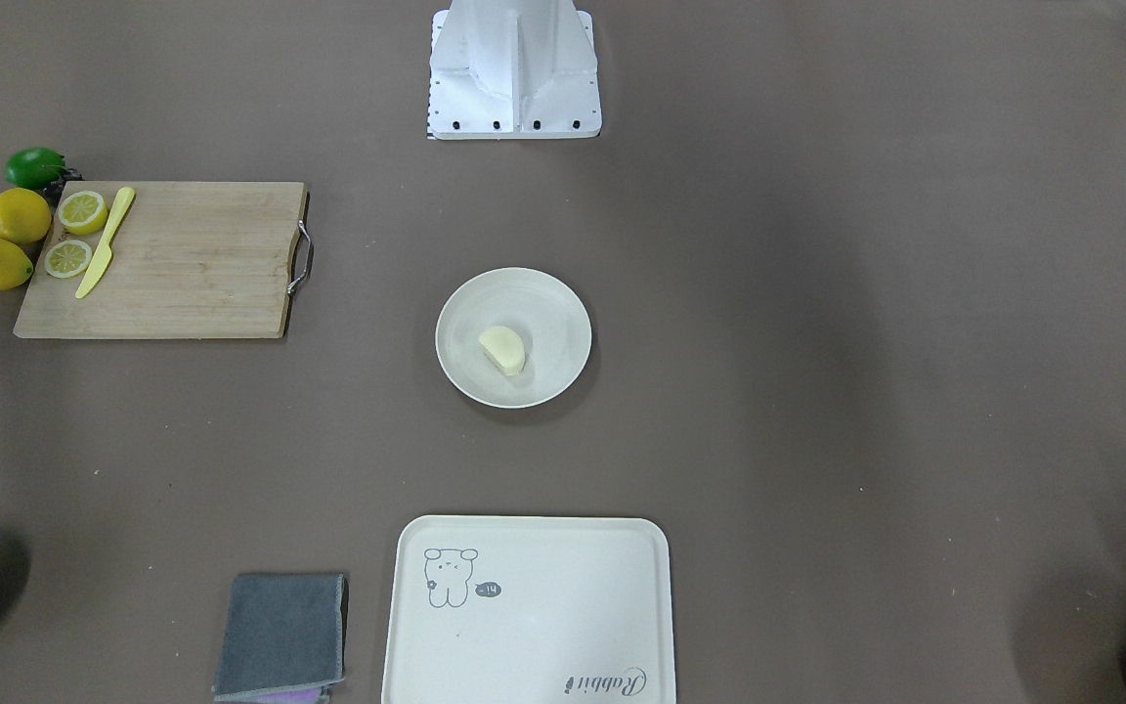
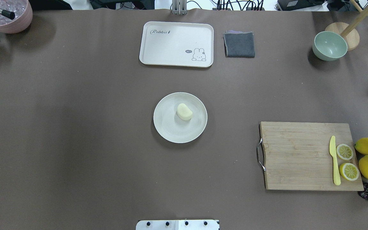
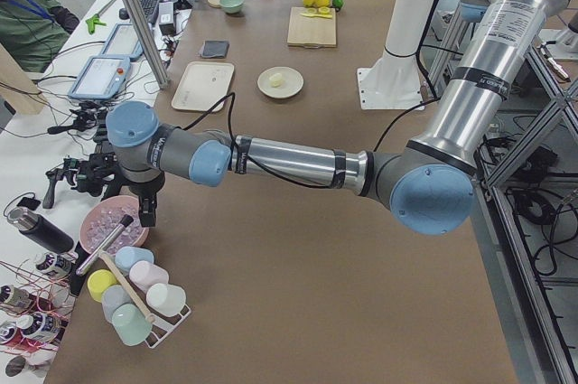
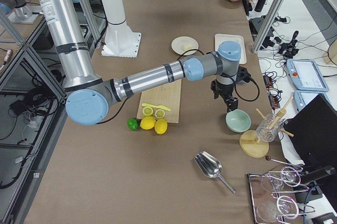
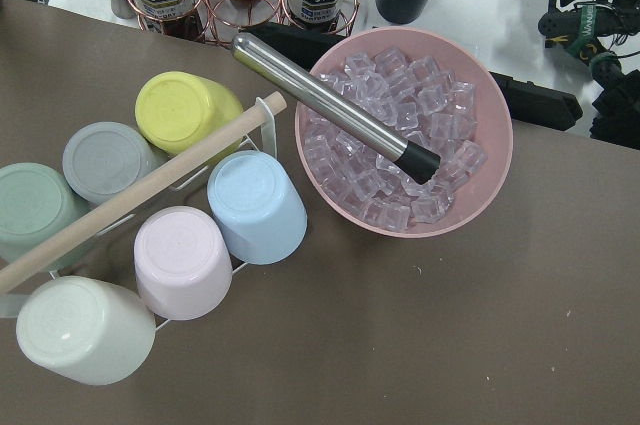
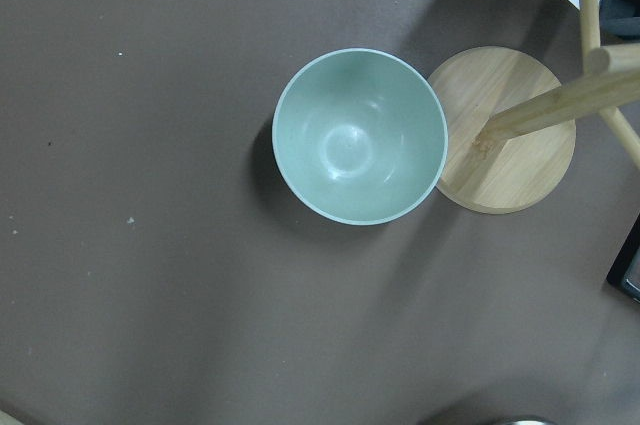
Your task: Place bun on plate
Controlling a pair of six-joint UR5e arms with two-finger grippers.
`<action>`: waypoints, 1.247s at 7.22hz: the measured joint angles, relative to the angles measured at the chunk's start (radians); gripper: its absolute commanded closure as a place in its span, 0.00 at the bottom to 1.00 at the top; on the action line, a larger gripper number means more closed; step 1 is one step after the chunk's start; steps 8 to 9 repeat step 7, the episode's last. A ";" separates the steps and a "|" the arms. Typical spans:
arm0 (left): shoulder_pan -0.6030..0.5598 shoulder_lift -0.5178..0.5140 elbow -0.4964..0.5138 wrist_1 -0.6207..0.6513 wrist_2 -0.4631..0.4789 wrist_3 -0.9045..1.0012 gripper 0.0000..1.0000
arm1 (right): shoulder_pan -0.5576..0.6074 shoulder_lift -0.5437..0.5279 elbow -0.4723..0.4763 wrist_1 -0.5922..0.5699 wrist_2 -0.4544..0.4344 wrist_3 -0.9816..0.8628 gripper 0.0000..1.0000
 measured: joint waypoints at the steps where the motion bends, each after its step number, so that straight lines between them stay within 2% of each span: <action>1: 0.000 0.000 -0.001 0.014 0.000 0.000 0.02 | 0.010 -0.010 0.002 0.000 0.017 0.005 0.00; 9: 0.002 -0.006 -0.008 0.046 0.001 0.000 0.02 | 0.053 -0.051 0.008 0.002 0.041 0.082 0.00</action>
